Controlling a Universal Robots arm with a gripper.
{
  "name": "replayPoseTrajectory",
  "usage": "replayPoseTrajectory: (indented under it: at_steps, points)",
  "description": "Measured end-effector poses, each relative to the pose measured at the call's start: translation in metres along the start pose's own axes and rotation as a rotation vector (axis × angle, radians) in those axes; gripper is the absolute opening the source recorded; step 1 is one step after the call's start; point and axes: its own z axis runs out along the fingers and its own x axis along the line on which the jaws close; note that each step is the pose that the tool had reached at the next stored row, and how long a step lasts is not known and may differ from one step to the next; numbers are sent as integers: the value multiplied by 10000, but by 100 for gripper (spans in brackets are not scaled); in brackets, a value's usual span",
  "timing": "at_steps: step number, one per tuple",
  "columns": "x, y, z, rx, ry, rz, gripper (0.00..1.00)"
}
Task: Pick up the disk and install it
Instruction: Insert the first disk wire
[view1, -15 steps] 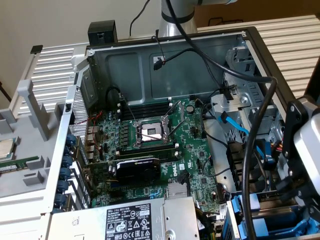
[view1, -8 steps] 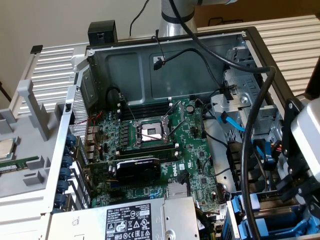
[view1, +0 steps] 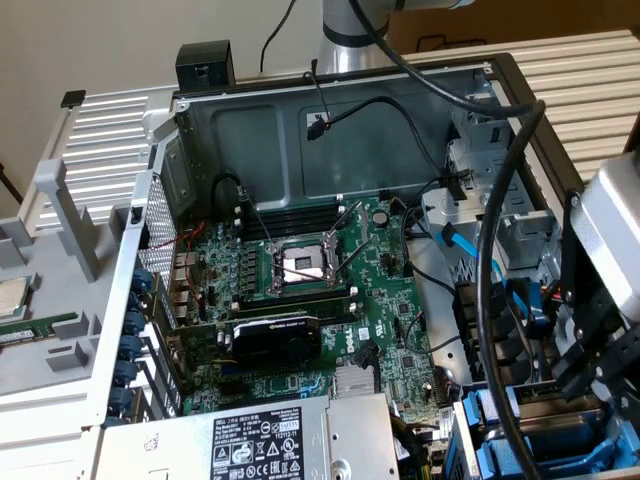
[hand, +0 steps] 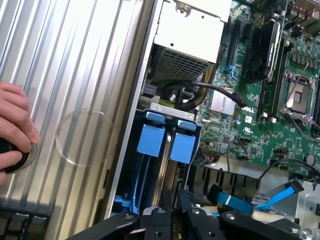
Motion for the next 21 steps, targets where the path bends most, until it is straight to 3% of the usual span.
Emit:
replayPoseTrajectory:
  at_steps: [8,14,15,21]
  points:
    - [-163,-30,12,-168,840,88,17]
    - [-285,-58,34,-292,1403,149,17]
    - [-290,-60,35,-303,1448,153,17]
    - [-290,-58,38,-303,1452,154,17]
